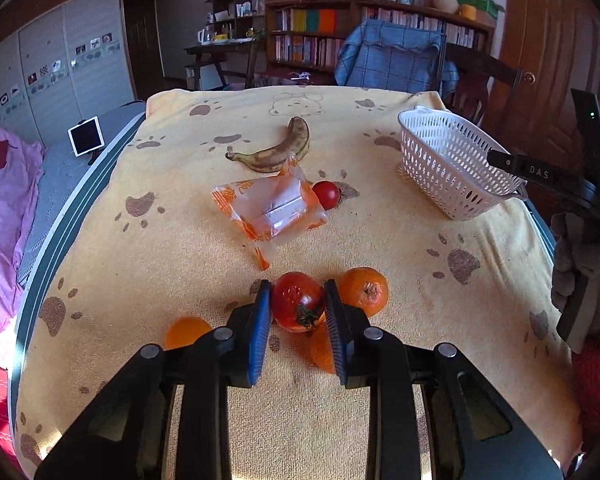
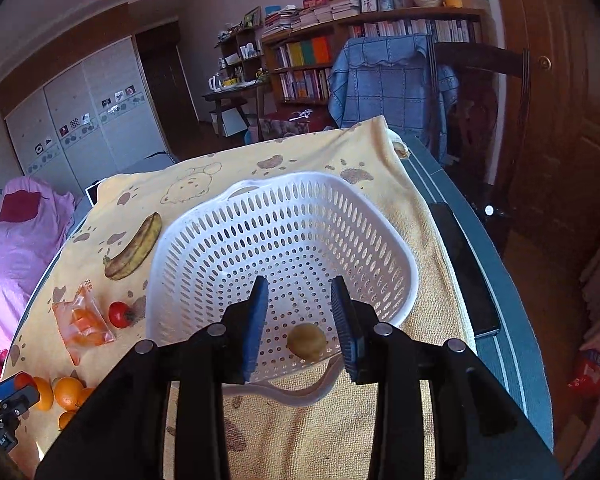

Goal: Organize fruits
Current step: 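Carry the kiwi into the white basket and open the right gripper, then carry the tomato into the white basket and open the left gripper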

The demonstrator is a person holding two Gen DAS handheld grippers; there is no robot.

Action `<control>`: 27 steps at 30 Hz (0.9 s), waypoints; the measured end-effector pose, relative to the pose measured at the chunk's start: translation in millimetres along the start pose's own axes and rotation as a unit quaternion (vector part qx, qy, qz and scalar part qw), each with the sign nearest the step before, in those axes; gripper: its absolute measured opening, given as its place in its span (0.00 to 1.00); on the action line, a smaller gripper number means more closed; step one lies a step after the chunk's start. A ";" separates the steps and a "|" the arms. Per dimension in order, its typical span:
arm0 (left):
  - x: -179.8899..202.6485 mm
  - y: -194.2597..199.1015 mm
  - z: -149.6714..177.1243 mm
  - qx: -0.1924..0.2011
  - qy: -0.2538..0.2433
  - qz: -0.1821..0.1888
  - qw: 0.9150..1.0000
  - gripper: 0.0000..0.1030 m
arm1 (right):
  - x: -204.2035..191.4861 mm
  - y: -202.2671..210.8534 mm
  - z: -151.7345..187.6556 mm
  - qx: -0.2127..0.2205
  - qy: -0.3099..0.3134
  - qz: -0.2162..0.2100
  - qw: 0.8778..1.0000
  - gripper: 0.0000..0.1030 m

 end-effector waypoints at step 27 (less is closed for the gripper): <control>85.6 -22.1 -43.5 0.035 -0.074 0.032 0.996 0.26 | 37.5 22.0 10.4 0.065 -0.068 0.088 0.992 0.65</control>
Point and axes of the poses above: each gripper's, at about its wrist camera, not at the fingertips, and y roughly against the way its jaws point, x to its right, z to its underside, the point moved 3 cm from there along -y, roughly the way its jaws point, and after that the axes turned 10 degrees about y, right-handed, at the moved point
